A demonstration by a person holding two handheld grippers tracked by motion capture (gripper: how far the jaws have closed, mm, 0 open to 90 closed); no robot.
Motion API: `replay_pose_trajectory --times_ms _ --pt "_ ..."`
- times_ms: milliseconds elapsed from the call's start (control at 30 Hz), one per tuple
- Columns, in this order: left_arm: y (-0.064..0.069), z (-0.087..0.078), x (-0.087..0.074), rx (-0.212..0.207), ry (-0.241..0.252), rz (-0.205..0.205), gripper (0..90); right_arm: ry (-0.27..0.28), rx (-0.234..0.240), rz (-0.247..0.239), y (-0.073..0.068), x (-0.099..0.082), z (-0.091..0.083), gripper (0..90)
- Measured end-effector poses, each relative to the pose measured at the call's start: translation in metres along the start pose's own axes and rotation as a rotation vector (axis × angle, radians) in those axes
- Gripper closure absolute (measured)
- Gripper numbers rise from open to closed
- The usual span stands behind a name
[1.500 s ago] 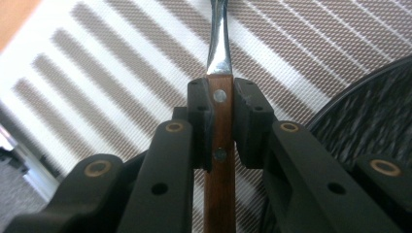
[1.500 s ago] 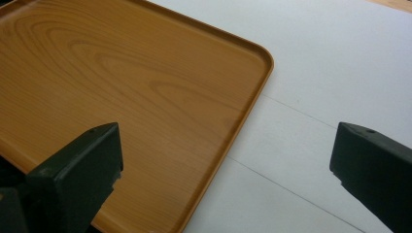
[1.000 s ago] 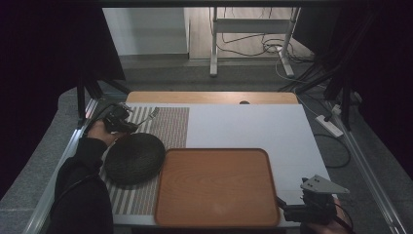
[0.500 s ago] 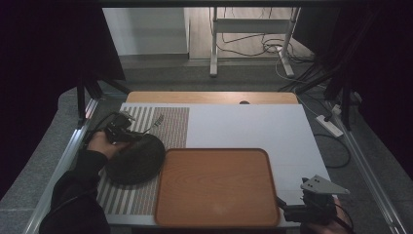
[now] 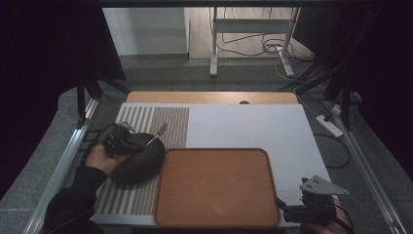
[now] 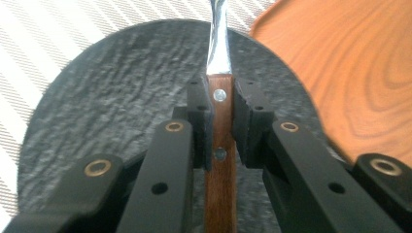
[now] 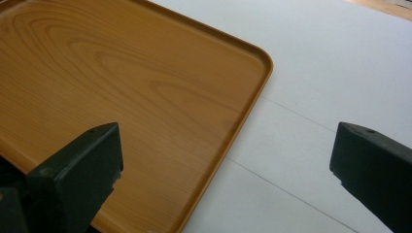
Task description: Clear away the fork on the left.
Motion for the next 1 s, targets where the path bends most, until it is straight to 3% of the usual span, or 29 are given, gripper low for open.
replay_pose_trajectory --times_ms 400,633,1000 --pt "0.046 0.004 -0.005 -0.031 0.009 -0.002 78.0 0.005 -0.005 -0.004 0.000 0.000 -0.001 0.0" --pt "0.076 0.016 -0.005 -0.049 -0.012 0.016 78.0 0.008 -0.006 -0.004 0.000 0.000 -0.001 0.0" --pt "0.112 0.037 -0.001 -0.074 -0.047 0.023 78.0 0.009 -0.005 -0.006 -0.001 0.000 -0.001 0.0"
Point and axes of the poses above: each handheld gripper's, and its own axes: z roughly forward along the jaws, x roughly out of its top, y roughly to its right, the point moved 1 cm from there along z, roughly forward along the jaws, and after that the axes turned 11 degrees about -x, right-handed, at the moved point
